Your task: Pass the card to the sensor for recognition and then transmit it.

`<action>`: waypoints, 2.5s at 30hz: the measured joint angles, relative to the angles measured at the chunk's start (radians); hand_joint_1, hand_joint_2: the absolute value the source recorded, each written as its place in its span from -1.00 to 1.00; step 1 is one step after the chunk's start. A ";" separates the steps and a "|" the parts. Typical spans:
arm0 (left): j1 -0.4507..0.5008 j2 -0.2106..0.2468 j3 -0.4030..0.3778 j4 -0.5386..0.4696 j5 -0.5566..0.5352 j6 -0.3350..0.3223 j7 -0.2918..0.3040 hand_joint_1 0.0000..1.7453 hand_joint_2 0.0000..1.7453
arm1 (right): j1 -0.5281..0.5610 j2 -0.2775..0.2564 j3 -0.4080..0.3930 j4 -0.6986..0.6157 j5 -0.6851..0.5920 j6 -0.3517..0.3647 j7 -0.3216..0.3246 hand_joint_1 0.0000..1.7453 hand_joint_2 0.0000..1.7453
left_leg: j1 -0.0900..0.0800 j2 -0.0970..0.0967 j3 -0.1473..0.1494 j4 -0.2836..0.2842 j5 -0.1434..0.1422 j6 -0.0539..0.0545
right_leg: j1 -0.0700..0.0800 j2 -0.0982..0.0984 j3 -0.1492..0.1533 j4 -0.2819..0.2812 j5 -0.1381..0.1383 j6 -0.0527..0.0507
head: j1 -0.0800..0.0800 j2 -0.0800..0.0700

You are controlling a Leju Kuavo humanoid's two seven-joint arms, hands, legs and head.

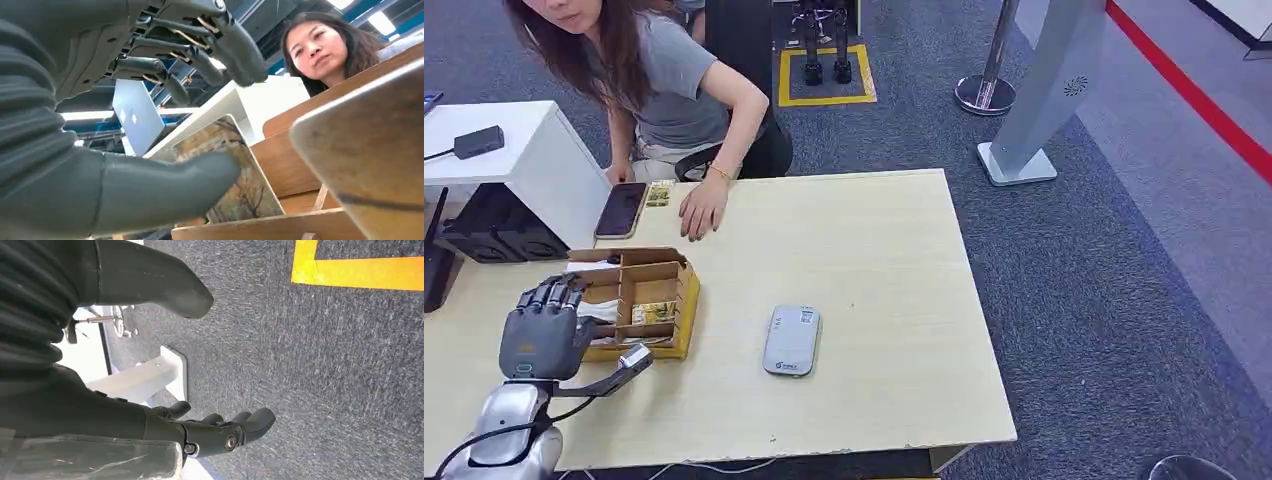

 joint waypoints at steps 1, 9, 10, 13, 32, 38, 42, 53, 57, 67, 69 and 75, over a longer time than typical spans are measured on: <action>-0.001 0.000 0.000 0.000 0.000 0.000 0.000 -0.26 1.00 | 0.000 0.000 0.000 0.000 0.000 0.000 0.000 -1.00 1.00 | 0.000 0.000 0.000 0.000 0.000 0.000 | 0.000 0.000 0.000 0.000 0.000 0.000 | 0.000 0.000; -0.014 0.000 0.000 0.000 0.000 -0.004 0.000 -0.28 1.00 | 0.000 0.000 0.000 0.000 0.000 0.000 0.000 -1.00 1.00 | 0.000 0.000 0.000 0.000 0.000 0.000 | 0.000 0.000 0.000 0.000 0.000 0.000 | 0.000 0.000; -0.015 0.000 0.000 0.000 0.000 -0.004 0.000 -0.28 1.00 | 0.000 0.000 0.000 0.000 0.000 0.000 0.000 -1.00 1.00 | 0.000 0.000 0.000 0.000 0.000 0.000 | 0.000 0.000 0.000 0.000 0.000 0.000 | 0.000 0.000; -0.016 0.000 0.000 0.000 0.000 -0.004 0.000 -0.28 1.00 | 0.000 0.000 0.000 0.000 0.000 0.000 0.000 -1.00 1.00 | 0.000 0.000 0.000 0.000 0.000 0.000 | 0.000 0.000 0.000 0.000 0.000 0.000 | 0.000 0.000; -0.018 0.000 -0.003 0.000 0.000 -0.014 0.000 -1.00 1.00 | 0.000 -0.005 0.000 0.000 0.000 -0.018 -0.005 -1.00 1.00 | 0.000 0.000 0.000 0.000 0.000 0.000 | 0.000 0.000 0.000 0.000 0.000 0.000 | 0.000 0.000; -0.017 0.000 -0.005 0.000 0.001 -0.016 0.000 -1.00 1.00 | 0.000 -0.006 0.000 0.000 0.000 -0.024 -0.010 -1.00 1.00 | 0.000 0.000 0.000 0.000 0.000 0.000 | 0.000 0.000 0.000 0.000 0.000 0.000 | 0.000 0.000; -0.017 0.000 -0.005 0.000 0.001 -0.018 0.000 -1.00 1.00 | 0.000 -0.006 0.000 0.000 0.000 -0.024 -0.010 -1.00 1.00 | 0.000 0.000 0.000 0.000 0.000 0.000 | 0.000 0.000 0.000 0.000 0.000 0.000 | 0.000 0.000; -0.017 0.000 -0.005 0.000 0.001 -0.018 0.000 -1.00 1.00 | 0.000 -0.006 0.000 0.000 0.000 -0.024 -0.010 -1.00 1.00 | 0.000 0.000 0.000 0.000 0.000 0.000 | 0.000 0.000 0.000 0.000 0.000 0.000 | 0.000 0.000; -0.017 0.000 -0.005 0.000 0.001 -0.018 0.000 -1.00 1.00 | 0.000 -0.007 0.000 0.000 0.000 -0.024 -0.010 -1.00 1.00 | 0.000 0.000 0.000 0.000 0.000 0.000 | 0.000 0.000 0.000 0.000 0.000 0.000 | 0.000 0.000; -0.017 0.000 -0.005 0.000 0.009 -0.033 0.000 -1.00 1.00 | 0.000 -0.007 0.000 0.000 0.000 -0.027 -0.012 -1.00 1.00 | 0.000 0.000 0.000 0.000 0.000 0.000 | 0.000 0.000 0.000 0.000 0.000 0.000 | 0.000 0.000; -0.018 0.000 -0.006 0.000 0.026 -0.050 0.000 -0.94 1.00 | 0.000 -0.007 0.000 0.000 0.000 -0.031 -0.014 -1.00 1.00 | 0.000 0.000 0.000 0.000 0.000 0.000 | 0.000 0.000 0.000 0.000 0.000 0.000 | 0.000 0.000; -0.031 0.000 -0.006 0.000 0.077 -0.123 -0.014 -0.14 1.00 | 0.000 -0.009 0.000 0.000 0.000 -0.035 -0.014 -1.00 1.00 | 0.000 0.000 0.000 0.000 0.000 0.000 | 0.000 0.000 0.001 0.000 0.000 0.000 | 0.000 0.000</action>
